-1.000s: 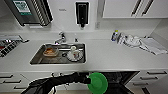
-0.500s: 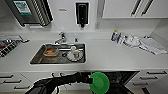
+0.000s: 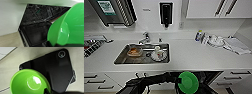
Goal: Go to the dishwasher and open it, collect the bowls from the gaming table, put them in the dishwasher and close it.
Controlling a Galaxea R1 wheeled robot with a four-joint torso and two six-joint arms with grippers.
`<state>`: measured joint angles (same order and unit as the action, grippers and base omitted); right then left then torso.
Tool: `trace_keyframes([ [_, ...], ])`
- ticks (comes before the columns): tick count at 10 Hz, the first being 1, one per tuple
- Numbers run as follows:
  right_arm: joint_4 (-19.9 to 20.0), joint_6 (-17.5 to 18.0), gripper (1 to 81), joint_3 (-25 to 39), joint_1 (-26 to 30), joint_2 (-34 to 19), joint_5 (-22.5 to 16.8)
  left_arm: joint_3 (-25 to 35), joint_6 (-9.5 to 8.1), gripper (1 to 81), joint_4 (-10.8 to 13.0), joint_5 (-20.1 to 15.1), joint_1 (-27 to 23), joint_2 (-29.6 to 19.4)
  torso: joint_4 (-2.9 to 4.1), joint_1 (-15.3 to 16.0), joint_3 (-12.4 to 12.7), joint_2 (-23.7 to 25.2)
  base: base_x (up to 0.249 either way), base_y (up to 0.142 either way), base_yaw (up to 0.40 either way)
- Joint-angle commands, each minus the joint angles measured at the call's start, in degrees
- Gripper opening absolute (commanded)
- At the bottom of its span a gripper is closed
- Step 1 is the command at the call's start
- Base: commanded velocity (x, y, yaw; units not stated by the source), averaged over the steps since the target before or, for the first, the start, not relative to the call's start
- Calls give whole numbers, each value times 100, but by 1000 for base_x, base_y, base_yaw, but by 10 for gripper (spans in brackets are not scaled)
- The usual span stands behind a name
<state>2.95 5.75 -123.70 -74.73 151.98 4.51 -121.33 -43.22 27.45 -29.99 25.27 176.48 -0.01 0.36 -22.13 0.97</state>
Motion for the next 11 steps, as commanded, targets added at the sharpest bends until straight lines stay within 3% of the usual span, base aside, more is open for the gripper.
trace_keyframes([
  [1,-5,-22,10,66,155,-113,-372,92,41,10,58,-86,-835,265,0,0,-200,0,0,0,0],
  [8,-5,-22,10,57,164,-60,-372,-162,41,10,146,2,-835,660,0,2,-273,-2,0,0,0],
  [11,-5,-22,10,57,164,-42,-372,-198,41,10,155,63,-835,766,0,2,-519,-2,0,0,0],
])
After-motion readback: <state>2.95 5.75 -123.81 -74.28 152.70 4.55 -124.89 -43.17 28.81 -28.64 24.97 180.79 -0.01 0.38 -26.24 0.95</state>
